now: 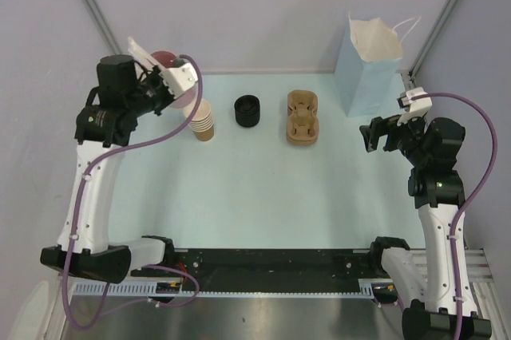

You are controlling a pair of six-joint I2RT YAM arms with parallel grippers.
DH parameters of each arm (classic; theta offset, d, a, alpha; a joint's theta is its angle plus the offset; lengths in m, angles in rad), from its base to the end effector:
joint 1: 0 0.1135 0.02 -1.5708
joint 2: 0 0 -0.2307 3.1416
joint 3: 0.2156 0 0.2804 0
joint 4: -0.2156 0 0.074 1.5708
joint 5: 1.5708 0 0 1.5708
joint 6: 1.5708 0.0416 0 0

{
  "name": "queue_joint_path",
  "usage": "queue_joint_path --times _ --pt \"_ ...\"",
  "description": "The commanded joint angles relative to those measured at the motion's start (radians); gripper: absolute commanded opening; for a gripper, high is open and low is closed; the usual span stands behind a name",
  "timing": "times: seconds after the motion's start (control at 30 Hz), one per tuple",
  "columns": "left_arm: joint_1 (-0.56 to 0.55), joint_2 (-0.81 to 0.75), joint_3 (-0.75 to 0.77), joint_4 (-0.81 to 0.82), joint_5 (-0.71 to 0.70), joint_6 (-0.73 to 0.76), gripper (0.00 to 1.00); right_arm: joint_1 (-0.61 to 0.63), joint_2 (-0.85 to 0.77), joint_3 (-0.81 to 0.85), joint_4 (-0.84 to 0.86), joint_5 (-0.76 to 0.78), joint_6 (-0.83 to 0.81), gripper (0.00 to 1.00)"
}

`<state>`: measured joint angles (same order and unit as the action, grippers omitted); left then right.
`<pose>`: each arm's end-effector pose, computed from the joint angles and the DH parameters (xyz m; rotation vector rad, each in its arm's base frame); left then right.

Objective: Pack the takeout coffee

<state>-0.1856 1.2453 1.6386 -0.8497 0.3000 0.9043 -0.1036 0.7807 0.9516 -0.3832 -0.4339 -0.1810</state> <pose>0.2713 -0.0634 0.4423 1.1978 1.6126 0.1552 0.2257 -0.0059 0.3580 -0.3766 1.7260 0.1803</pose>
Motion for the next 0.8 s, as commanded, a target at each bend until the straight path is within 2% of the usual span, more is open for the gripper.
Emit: queue_joint_path --times 0.0,0.13,0.43,0.6,0.77 --pt "0.121 -0.060 0.010 0.057 0.039 -0.025 0.01 0.007 -0.009 0.003 0.041 -0.003 -0.005 1.00" --pt "0.256 -0.058 -0.028 0.077 0.051 -0.034 0.01 0.007 -0.006 0.004 0.041 -0.006 -0.003 1.00" --pt "0.448 -0.009 -0.137 0.115 0.034 -0.080 0.00 0.007 -0.008 0.003 0.038 -0.008 -0.003 1.00" --pt "0.505 0.000 -0.241 0.195 0.031 -0.128 0.00 0.007 -0.009 0.003 0.040 -0.009 -0.005 1.00" --pt "0.512 -0.015 -0.394 0.300 -0.001 -0.153 0.00 0.005 -0.012 0.004 0.038 -0.008 -0.005 1.00"
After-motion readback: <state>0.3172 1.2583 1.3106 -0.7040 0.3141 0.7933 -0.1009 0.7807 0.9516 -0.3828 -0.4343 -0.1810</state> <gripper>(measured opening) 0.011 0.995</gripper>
